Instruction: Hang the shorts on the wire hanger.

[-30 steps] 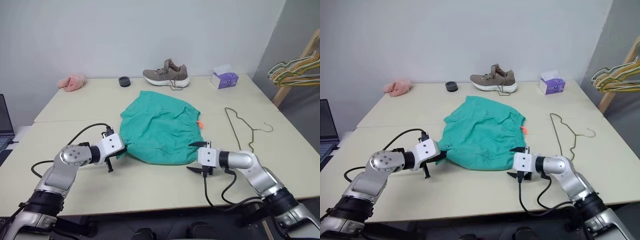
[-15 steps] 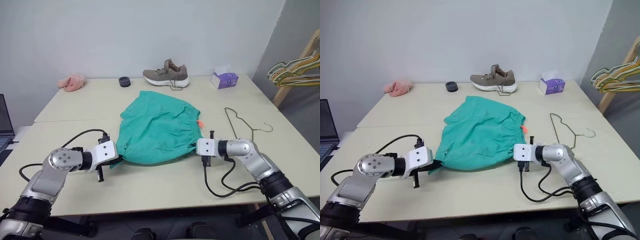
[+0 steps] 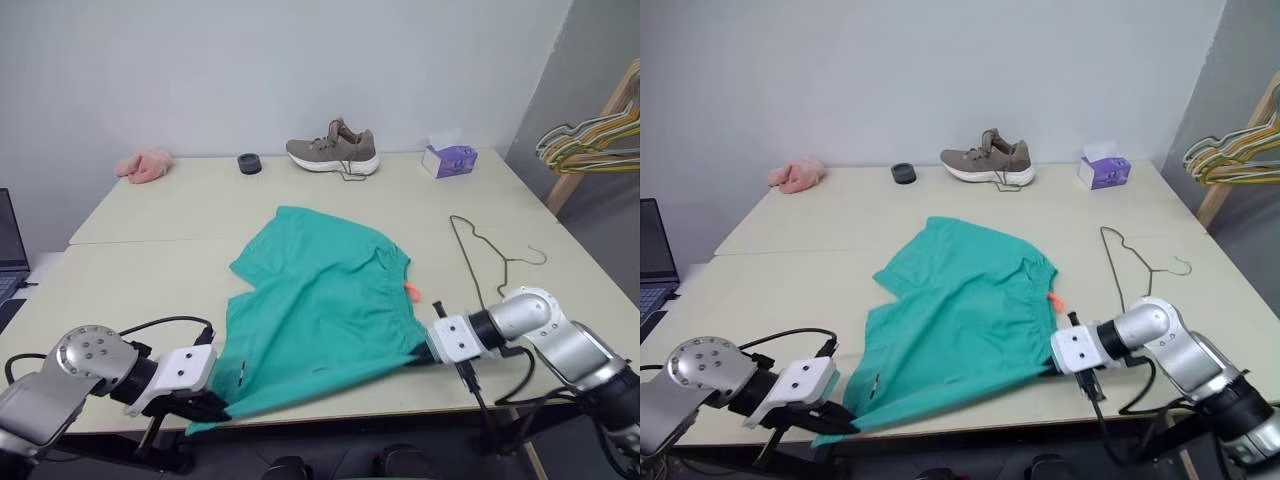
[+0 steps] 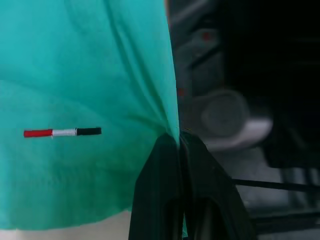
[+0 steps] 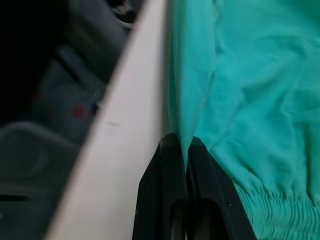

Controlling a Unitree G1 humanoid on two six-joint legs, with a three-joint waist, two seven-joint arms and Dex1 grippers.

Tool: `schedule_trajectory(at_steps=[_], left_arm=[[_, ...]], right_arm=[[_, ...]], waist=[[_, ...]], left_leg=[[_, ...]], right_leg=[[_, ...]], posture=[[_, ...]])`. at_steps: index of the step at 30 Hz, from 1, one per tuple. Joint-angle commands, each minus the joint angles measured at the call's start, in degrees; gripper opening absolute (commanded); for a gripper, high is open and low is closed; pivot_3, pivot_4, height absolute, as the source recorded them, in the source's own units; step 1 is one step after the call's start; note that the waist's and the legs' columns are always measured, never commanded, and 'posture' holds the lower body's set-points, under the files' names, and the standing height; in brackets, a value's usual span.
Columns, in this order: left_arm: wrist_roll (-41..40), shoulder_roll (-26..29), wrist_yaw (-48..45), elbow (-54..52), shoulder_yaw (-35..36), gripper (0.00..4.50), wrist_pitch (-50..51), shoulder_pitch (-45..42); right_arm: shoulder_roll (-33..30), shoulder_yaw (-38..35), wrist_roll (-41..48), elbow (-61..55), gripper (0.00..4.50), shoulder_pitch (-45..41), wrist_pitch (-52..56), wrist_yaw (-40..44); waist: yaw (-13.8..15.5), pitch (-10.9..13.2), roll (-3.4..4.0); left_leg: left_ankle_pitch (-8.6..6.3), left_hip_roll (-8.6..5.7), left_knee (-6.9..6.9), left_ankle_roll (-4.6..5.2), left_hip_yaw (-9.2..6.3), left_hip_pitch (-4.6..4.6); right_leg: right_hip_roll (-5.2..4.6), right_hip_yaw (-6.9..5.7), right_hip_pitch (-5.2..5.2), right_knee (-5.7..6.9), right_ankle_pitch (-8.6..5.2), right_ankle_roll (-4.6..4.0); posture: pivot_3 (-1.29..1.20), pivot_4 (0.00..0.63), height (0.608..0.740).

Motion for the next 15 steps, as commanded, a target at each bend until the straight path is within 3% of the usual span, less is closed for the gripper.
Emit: schedule_trajectory(at_steps=[1,10,12,15], left_arm=[[-2.1,2.7,-2.5,-2.6,3.2,0.00,1.5,3.0],[-2.3,1.4,-0.8,-6.4,2.4,0.00,2.0,7.4],[-3.6,0.4,1.5,-7.4,2.5,0.49,5.6,7.1],[-4.0,-1.4,4.1,-7.5,2.7,1.30,8.1,5.9]], right_arm=[[-5.1,-2.6,3.6,-7.4,0.03,2.0,5.6,3.3],[-5.4,0.0,3.6,-14.2,0.03,2.4,13.7,1.4],[-5.2,0.1,2.5,-14.2,0.20,2.2,12.6,1.1],[-5.9,-0.8,4.0,-16.0,0.99,2.5,13.9,2.3]], waist=[[0.0,0.0,0.06],[0.0,0.1,-0.01],[0.0,0.1,-0.03],[0.0,0.2,-0.08]], left_leg=[[0.00,0.00,0.00,0.00,0.00,0.01],[0.00,0.02,0.00,-0.01,0.07,0.18],[-0.01,0.02,0.00,-0.01,0.10,0.17],[-0.01,0.02,0.00,-0.01,0.10,0.14]], right_leg=[[0.00,0.00,0.01,0.01,0.00,0.00],[0.00,0.03,0.06,0.00,0.00,0.01],[0.00,0.06,0.07,-0.02,0.00,0.02],[0.00,0.05,0.07,-0.04,0.00,0.03]], posture=[[-0.11,0.000,0.740],[-0.11,0.000,0.740],[-0.11,0.000,0.740],[-0.11,0.000,0.740]])
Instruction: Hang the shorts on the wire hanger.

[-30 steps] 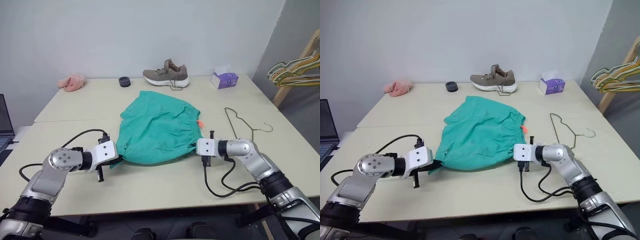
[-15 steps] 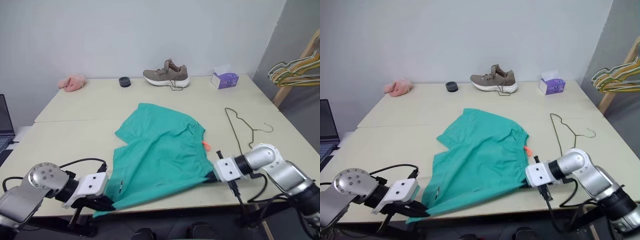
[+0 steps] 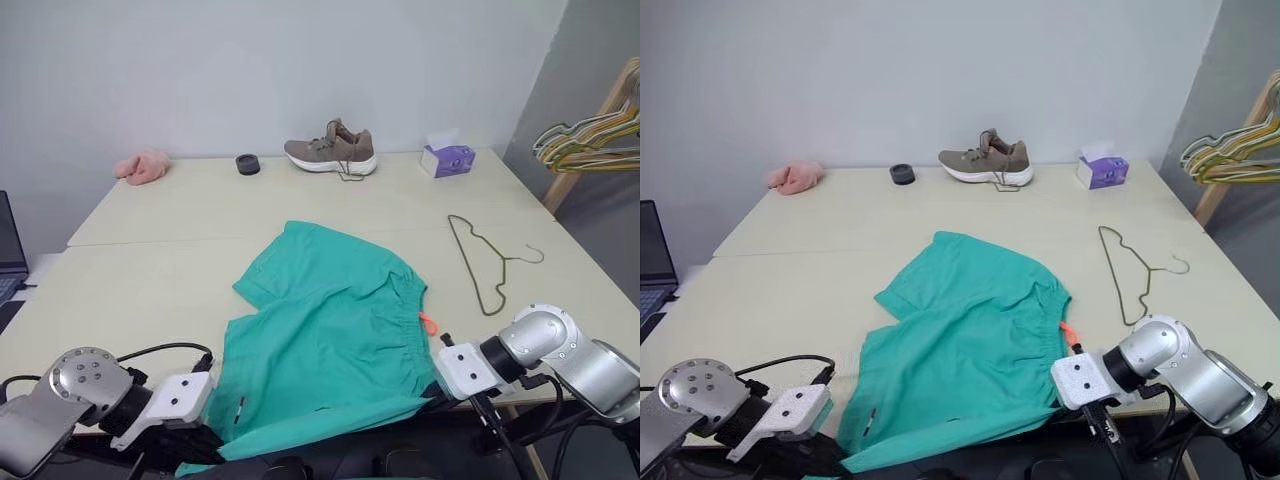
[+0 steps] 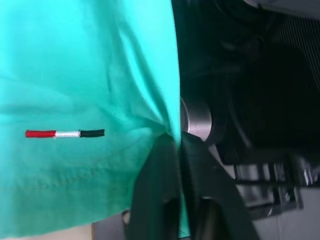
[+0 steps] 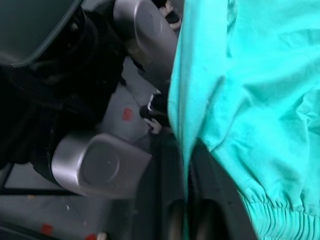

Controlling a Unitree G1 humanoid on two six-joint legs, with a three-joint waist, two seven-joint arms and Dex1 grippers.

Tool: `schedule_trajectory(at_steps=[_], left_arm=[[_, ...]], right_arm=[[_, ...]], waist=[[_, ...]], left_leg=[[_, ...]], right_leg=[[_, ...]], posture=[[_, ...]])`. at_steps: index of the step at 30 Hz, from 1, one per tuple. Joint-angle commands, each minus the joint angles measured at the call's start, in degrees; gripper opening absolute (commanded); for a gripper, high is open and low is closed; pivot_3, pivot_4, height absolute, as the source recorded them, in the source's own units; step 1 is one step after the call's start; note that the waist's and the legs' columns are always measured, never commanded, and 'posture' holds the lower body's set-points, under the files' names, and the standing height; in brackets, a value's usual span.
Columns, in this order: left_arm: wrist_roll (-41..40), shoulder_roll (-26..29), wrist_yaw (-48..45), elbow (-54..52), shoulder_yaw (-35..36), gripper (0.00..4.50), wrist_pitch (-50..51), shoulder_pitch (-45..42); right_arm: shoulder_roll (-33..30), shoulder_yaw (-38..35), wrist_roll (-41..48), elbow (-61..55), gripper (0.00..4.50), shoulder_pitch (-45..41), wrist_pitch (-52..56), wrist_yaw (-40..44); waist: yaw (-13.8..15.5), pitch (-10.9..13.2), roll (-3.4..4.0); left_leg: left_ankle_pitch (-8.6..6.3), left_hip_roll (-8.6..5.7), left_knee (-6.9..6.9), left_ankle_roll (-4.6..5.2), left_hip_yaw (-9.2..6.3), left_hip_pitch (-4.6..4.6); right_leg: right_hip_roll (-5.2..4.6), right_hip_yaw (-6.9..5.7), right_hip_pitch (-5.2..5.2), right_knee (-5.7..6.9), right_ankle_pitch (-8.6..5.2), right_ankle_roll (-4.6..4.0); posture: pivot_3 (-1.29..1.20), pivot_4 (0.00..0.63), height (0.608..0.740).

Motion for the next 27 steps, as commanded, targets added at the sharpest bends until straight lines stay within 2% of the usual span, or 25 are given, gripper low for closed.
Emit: schedule_trajectory(at_steps=[1,6,9,12,17,22,27], left_arm=[[-1.4,-1.6,2.8,-1.0,1.2,1.60,2.6,-1.6],[-5.7,-3.4,3.6,-2.5,3.4,3.17,6.2,-2.9],[-9.5,-5.8,5.4,-3.5,5.0,4.07,8.7,-4.6],[-10.8,-11.9,13.6,-1.7,5.5,4.07,12.0,-11.2],[-6.8,-19.9,24.0,1.3,4.3,4.07,11.6,-21.8],[-3.6,-22.2,25.7,6.0,2.2,4.07,9.8,-27.9],[-1.6,-22.7,23.7,8.2,-0.1,4.07,7.3,-30.6]], right_arm=[[-1.0,-1.9,2.7,-3.8,1.33,-0.7,1.6,1.5],[-1.0,-6.4,11.2,-5.9,3.03,-1.1,8.1,1.4],[1.6,-12.5,19.4,-5.2,3.04,-2.5,16.5,-3.5],[7.0,-19.0,21.0,0.4,3.04,-4.5,21.7,-14.0],[11.5,-26.8,14.3,10.0,3.04,-4.7,24.7,-31.0],[14.2,-27.2,6.1,20.1,3.04,-4.5,25.3,-44.1],[17.8,-26.1,0.5,35.8,3.04,-9.7,21.7,-50.5]], waist=[[0.0,0.0,-0.05],[0.0,0.1,-0.13],[0.0,0.1,-0.22],[0.1,0.1,-0.24],[0.4,0.1,-0.35],[-0.1,0.0,-0.39],[-1.4,0.0,-0.29]], left_leg=[[0.00,0.00,0.00,0.00,-0.01,0.00],[0.00,0.00,0.00,0.00,-0.05,0.00],[0.00,0.00,0.00,0.00,-0.04,0.00],[0.00,0.00,0.03,0.00,-0.06,0.03],[0.01,-0.04,0.27,0.00,-0.10,-0.14],[-0.03,-0.09,0.39,0.01,0.07,-0.30],[-0.04,-0.08,0.40,0.03,0.37,-0.27]], right_leg=[[0.00,-0.02,0.01,0.00,0.00,0.00],[0.00,-0.04,0.02,0.01,0.00,0.00],[0.00,-0.02,0.02,0.01,0.01,0.02],[0.00,-0.02,0.05,0.03,0.04,0.05],[0.01,-0.03,0.06,0.04,0.11,0.12],[-0.01,0.18,-0.04,0.01,0.14,0.16],[-0.01,0.39,-0.08,0.02,0.16,0.18]], posture=[[-0.11,0.000,0.740],[-0.10,0.000,0.740],[-0.11,0.000,0.740],[-0.12,0.000,0.740],[-0.13,0.000,0.740],[-0.16,0.000,0.740],[-0.17,0.000,0.740]])
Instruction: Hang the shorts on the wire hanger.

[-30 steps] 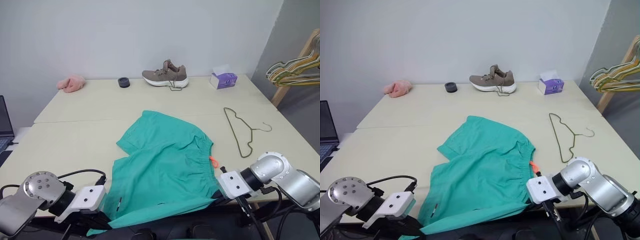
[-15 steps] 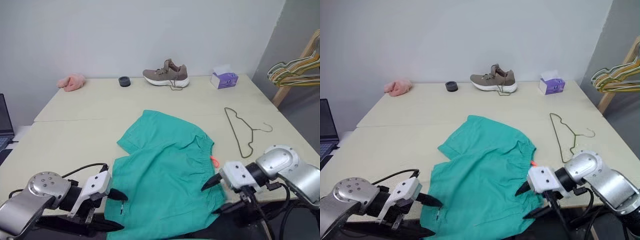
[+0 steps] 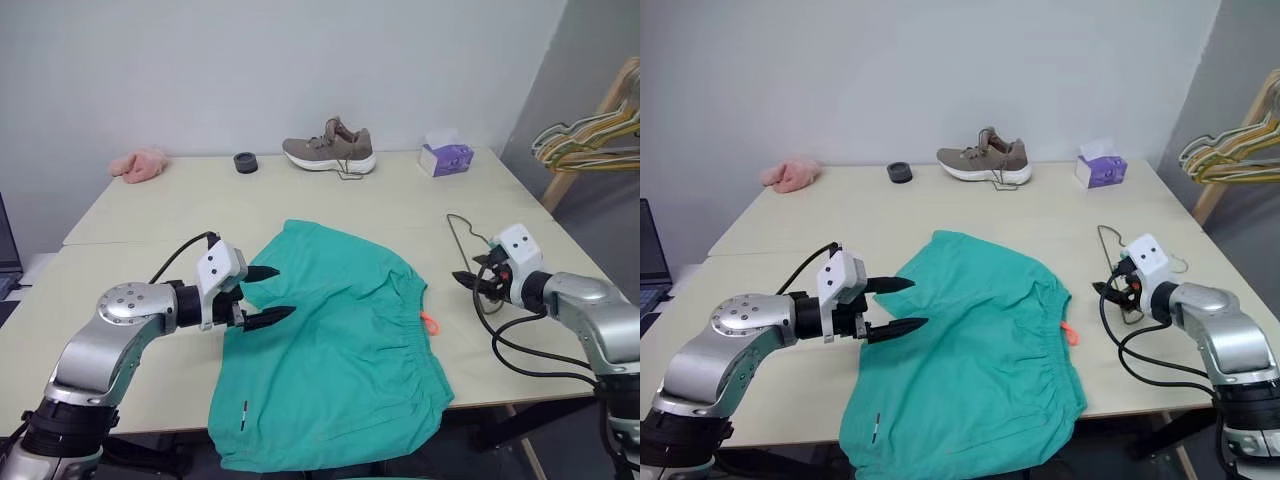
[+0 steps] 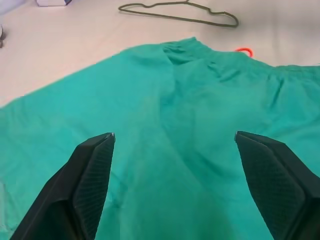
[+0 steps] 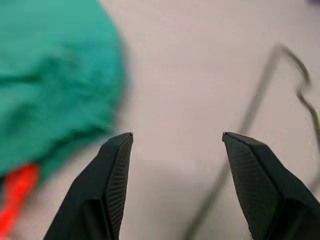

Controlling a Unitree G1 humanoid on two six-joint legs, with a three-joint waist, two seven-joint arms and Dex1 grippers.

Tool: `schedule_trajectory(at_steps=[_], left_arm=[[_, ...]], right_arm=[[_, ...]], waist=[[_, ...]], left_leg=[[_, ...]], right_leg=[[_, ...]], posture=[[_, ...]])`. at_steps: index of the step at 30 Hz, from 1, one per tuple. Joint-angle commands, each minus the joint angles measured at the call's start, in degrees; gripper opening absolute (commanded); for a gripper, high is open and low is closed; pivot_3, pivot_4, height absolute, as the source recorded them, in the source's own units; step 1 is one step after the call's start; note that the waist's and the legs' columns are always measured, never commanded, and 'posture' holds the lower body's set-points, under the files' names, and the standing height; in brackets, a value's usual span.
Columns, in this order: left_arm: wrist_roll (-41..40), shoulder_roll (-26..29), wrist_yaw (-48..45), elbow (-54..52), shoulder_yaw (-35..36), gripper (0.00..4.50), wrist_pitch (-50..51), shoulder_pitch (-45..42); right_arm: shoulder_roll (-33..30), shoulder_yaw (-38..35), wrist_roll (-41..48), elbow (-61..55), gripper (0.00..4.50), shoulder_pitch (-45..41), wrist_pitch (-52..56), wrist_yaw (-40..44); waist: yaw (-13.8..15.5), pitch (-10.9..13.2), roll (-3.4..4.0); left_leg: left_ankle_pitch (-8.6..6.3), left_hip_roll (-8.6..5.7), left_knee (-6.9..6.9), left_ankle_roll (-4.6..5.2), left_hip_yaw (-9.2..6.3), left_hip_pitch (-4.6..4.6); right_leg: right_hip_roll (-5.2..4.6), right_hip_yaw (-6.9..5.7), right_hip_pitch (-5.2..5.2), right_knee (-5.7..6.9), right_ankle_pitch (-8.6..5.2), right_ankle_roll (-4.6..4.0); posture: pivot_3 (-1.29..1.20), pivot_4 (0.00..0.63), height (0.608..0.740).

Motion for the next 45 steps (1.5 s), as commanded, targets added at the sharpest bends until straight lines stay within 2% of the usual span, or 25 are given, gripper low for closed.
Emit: schedule_trajectory(at_steps=[1,6,11,14,17,21,25,29,30,32,35,38,41,45], left_arm=[[1.0,-0.3,-1.3,0.3,-1.1,4.07,-1.9,-1.9],[1.8,0.1,-2.2,0.8,-1.6,4.07,-3.4,-1.8],[2.5,0.2,-2.4,1.0,-1.0,4.07,-4.3,-1.4],[2.9,0.1,-2.4,1.2,-0.9,4.09,-5.0,-1.3],[3.9,-0.1,-2.4,1.8,-1.2,4.09,-6.4,-1.2],[3.9,-0.3,-2.1,2.2,-0.9,4.09,-6.7,-1.1],[4.9,-0.3,-1.4,3.1,-0.7,4.09,-7.6,-0.9],[4.1,-0.9,-0.4,5.2,0.3,4.09,-6.0,-2.1],[4.5,-1.1,0.5,6.5,0.6,4.09,-5.9,-2.8],[5.5,-1.1,1.7,9.2,0.9,4.45,-6.2,-4.2],[4.7,-1.3,2.7,13.0,2.4,4.49,-5.1,-7.5],[1.6,-1.9,4.0,17.6,5.1,4.49,1.0,-12.6],[-2.0,-1.1,2.3,20.5,6.7,4.49,7.9,-16.2],[-6.8,3.3,-5.9,19.6,4.8,4.49,17.8,-17.0]], right_arm=[[1.7,-0.6,-3.1,8.8,3.04,-5.0,-3.2,-3.4],[2.8,0.4,-6.3,20.7,3.04,-8.1,-6.5,-4.2],[3.4,0.7,-6.5,30.3,3.04,-11.7,-4.4,-1.9],[3.9,1.8,-7.1,37.0,2.50,-14.0,-2.1,-0.6],[4.6,3.0,-8.8,44.9,1.47,-16.1,-3.1,-0.9],[5.8,2.1,-10.4,52.5,0.12,-19.0,-7.6,-5.7],[6.1,1.8,-11.4,54.8,0.03,-20.0,-12.8,-8.5],[5.8,2.1,-12.1,50.8,0.03,-20.0,-17.8,-8.2],[5.4,2.5,-12.5,48.0,0.03,-19.5,-19.8,-7.7],[4.8,2.9,-13.2,42.6,0.00,-18.4,-22.7,-6.7],[3.0,5.1,-14.6,30.5,0.00,-15.3,-28.5,-1.9],[0.4,9.0,-17.2,18.4,0.00,-12.2,-34.7,3.6],[-2.0,12.7,-21.9,11.6,0.00,-10.7,-42.2,5.7],[-4.6,18.9,-31.2,6.9,0.00,-12.4,-55.2,5.8]], waist=[[-0.8,0.0,0.04],[-1.9,0.0,0.04],[-2.5,0.0,0.03],[-2.4,-0.1,-0.12],[-2.4,-0.4,-0.45],[-2.1,-0.7,-0.84],[-2.0,-0.9,-1.12],[-2.0,-0.9,-1.23],[-2.0,-0.9,-1.12],[-2.1,-0.7,-0.86],[-2.3,-0.5,-0.27],[-2.7,-0.5,0.04],[-3.4,-0.5,0.07],[-4.1,-0.5,0.08]], left_leg=[[0.00,0.00,0.00,0.00,0.04,0.01],[-0.02,0.01,0.04,0.05,0.07,0.00],[-0.02,0.01,0.10,0.06,0.05,0.05],[-0.02,0.01,0.15,0.08,0.04,0.15],[-0.02,0.01,0.16,0.09,0.05,0.38],[-0.07,0.01,0.15,0.14,-0.07,1.10],[-0.06,0.00,0.18,0.15,-0.13,1.29],[-0.05,-0.08,0.20,0.17,-0.12,1.26],[-0.05,-0.08,0.20,0.17,-0.12,1.25],[-0.05,-0.08,0.19,0.17,-0.10,0.99],[-0.05,-0.08,0.14,0.18,-0.10,0.66],[-0.04,-0.06,0.15,0.17,-0.12,-0.12],[-0.05,-0.03,0.11,0.17,-0.13,-0.14],[-0.11,-0.07,0.10,0.14,-0.10,-0.15]], right_leg=[[0.00,0.03,0.01,0.01,0.01,0.01],[0.01,0.06,0.01,0.00,0.04,0.07],[0.01,0.06,0.09,0.01,0.07,0.12],[0.02,0.05,0.21,0.01,0.10,0.18],[0.02,0.06,0.41,-0.01,0.14,0.21],[0.01,-0.03,1.11,-0.18,0.12,0.19],[0.00,-0.02,1.22,-0.28,0.03,0.03],[-0.02,0.07,1.22,-0.35,0.13,0.20],[-0.02,0.08,1.22,-0.36,0.15,0.24],[-0.02,0.09,1.19,-0.28,0.23,0.38],[0.00,0.10,0.74,-0.10,0.20,0.33],[0.01,0.08,-0.05,0.03,0.20,0.33],[0.01,0.04,-0.08,0.02,0.20,0.33],[-0.01,0.07,-0.07,-0.07,0.18,0.36]], posture=[[-0.17,0.000,0.740],[-0.17,0.000,0.740],[-0.14,0.000,0.740],[-0.14,0.000,0.740],[-0.14,0.000,0.740],[-0.14,0.000,0.740],[-0.13,0.000,0.740],[-0.14,0.000,0.740],[-0.14,0.000,0.740],[-0.14,0.000,0.740],[-0.16,0.000,0.740],[-0.17,0.000,0.740],[-0.17,0.000,0.740],[-0.18,0.000,0.740]])
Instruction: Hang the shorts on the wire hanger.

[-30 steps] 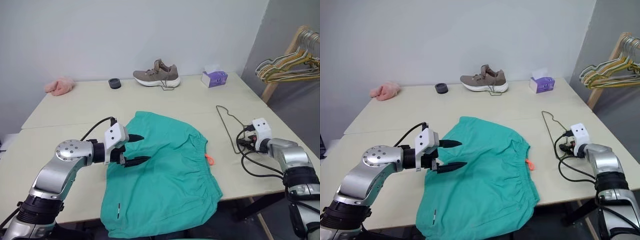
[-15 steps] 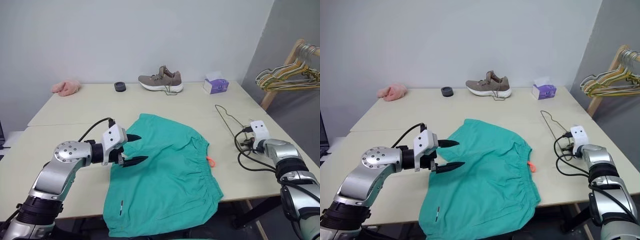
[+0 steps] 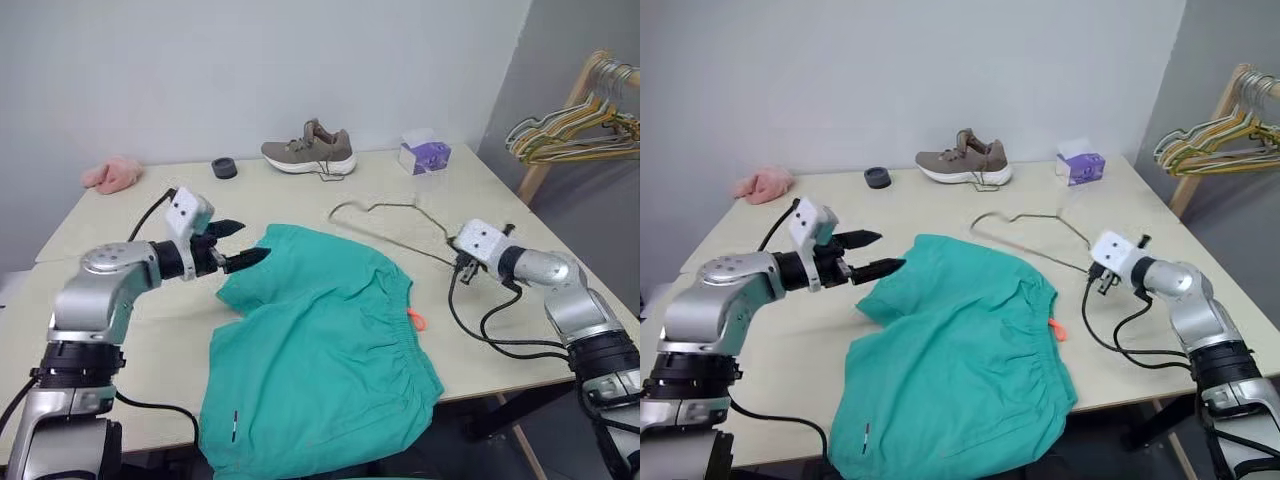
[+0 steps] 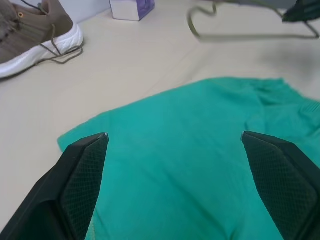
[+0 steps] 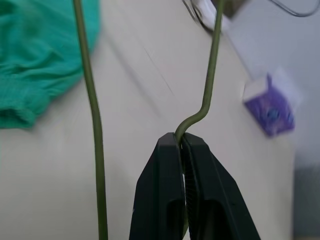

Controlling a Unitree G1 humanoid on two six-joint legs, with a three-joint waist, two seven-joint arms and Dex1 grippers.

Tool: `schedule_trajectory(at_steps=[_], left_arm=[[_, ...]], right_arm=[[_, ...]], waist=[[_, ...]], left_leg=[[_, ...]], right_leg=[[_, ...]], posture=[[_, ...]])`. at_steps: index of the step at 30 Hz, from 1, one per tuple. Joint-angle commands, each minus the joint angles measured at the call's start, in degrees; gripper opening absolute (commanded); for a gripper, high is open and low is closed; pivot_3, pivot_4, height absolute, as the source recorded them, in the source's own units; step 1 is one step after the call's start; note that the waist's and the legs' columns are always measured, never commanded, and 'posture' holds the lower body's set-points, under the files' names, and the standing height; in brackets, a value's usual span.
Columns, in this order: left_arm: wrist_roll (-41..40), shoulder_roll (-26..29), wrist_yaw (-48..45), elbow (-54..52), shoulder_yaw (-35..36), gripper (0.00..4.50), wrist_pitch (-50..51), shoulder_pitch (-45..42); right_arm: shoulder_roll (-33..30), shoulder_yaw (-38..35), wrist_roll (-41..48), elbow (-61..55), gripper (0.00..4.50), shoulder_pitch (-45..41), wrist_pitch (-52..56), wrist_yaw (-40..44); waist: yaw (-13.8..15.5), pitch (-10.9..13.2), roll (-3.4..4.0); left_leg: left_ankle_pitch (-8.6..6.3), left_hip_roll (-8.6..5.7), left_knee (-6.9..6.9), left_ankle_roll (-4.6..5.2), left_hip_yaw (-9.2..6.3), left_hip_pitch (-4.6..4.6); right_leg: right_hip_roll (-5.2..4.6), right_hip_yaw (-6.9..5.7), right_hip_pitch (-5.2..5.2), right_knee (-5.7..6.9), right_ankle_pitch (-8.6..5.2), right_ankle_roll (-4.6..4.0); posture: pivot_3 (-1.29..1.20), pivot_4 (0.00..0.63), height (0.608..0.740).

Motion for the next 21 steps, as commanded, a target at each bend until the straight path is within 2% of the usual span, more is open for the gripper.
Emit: schedule_trajectory(at_steps=[1,8,11,19,21], left_arm=[[-3.8,3.5,-6.3,-2.4,-0.9,4.49,6.7,-0.5],[-9.5,6.2,-12.9,-12.4,-3.5,4.49,14.4,3.8],[-8.1,6.9,-13.0,-14.8,-4.8,4.49,12.6,6.7],[-8.0,5.0,-10.7,-14.8,-4.9,4.49,11.8,7.9],[-8.3,5.2,-11.2,-15.9,-5.0,3.87,11.8,8.9]], right_arm=[[-1.7,3.8,-7.8,-3.8,0.00,-2.6,-11.6,-0.5],[0.3,6.9,-12.9,-4.6,0.00,-7.1,-20.6,-0.3],[1.4,6.3,-12.4,-5.1,0.00,-8.1,-21.9,-0.4],[4.6,3.5,-6.5,-7.9,0.00,-7.7,-20.9,0.3],[5.0,3.0,-5.9,-8.2,0.00,-7.6,-20.3,0.3]], waist=[[-0.1,0.0,0.01],[0.0,0.1,0.06],[0.0,0.1,0.07],[0.2,0.1,0.05],[0.2,0.1,0.06]], left_leg=[[-0.01,0.00,0.00,0.00,0.00,0.00],[0.00,0.01,0.02,-0.01,-0.05,0.02],[0.00,0.01,0.02,-0.01,-0.11,0.04],[0.00,0.01,0.05,-0.01,-0.20,0.06],[0.00,0.00,0.06,-0.01,-0.20,0.07]], right_leg=[[0.00,0.00,-0.01,-0.01,-0.01,0.01],[0.01,-0.02,0.00,0.04,-0.02,-0.03],[0.01,-0.04,0.02,0.04,-0.04,-0.07],[0.02,-0.11,0.09,0.06,-0.06,-0.13],[0.02,-0.11,0.10,0.05,-0.06,-0.13]], posture=[[-0.18,0.000,0.740],[-0.18,0.000,0.740],[-0.18,0.000,0.740],[-0.18,0.000,0.740],[-0.18,0.000,0.740]])
